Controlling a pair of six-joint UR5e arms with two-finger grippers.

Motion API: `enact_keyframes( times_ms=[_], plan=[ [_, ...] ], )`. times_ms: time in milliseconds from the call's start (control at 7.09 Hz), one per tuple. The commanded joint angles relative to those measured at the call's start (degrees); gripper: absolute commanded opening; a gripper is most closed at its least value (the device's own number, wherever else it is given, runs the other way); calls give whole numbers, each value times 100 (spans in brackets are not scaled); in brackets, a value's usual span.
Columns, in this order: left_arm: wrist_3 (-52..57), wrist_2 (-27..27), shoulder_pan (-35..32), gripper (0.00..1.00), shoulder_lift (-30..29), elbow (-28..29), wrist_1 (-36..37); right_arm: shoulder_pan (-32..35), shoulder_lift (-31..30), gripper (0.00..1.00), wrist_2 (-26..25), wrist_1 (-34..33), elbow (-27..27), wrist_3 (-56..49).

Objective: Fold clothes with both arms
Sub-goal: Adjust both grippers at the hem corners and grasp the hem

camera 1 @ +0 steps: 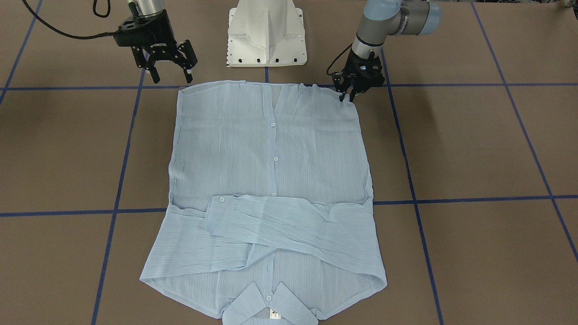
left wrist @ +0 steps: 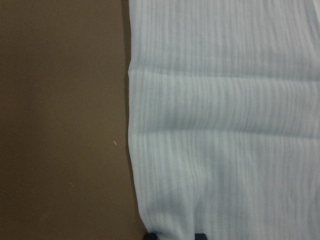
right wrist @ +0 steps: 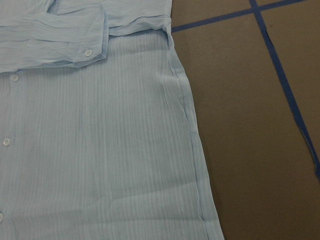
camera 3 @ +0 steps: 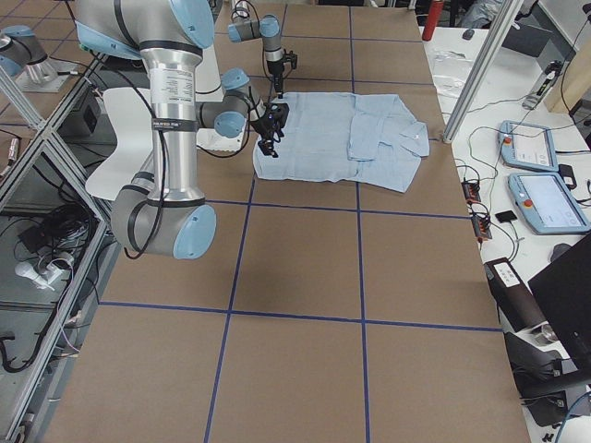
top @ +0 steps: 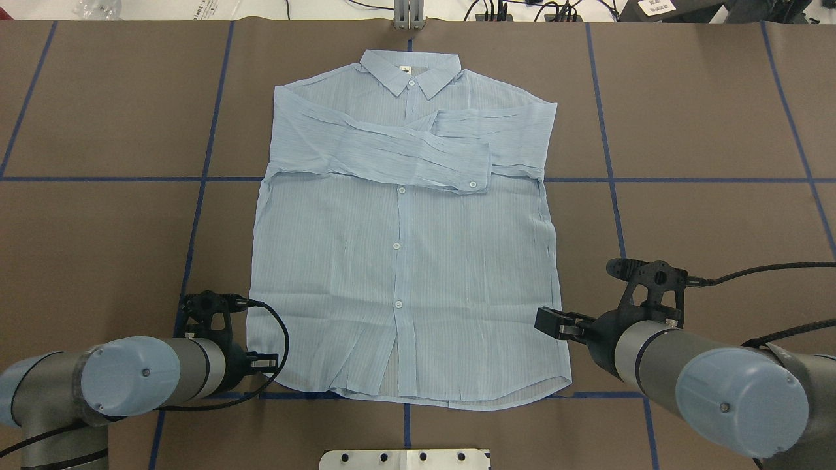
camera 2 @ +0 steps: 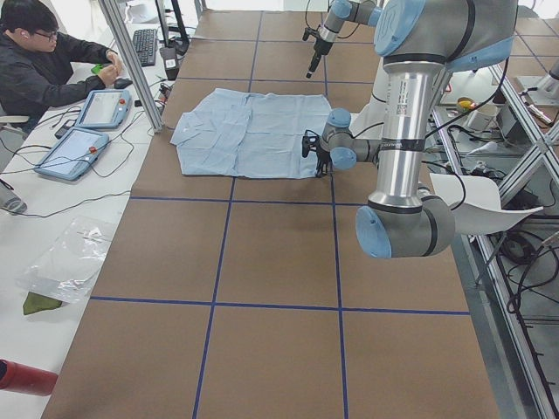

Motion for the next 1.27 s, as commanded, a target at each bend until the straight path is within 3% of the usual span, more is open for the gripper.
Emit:
enact_keyframes(
  times_ms=[0,705,1128],
  plan=[
    [15,36,-107,0,16,-113,11,0,0,100,0,0,4,0],
    [95,45,-248,0,7,-157,20,-9,-17,100,8,26,-22,9],
    [77,36,-240,0,-142,-183,-15,-324,-507,100,-359,1034,-207,219]
  ],
)
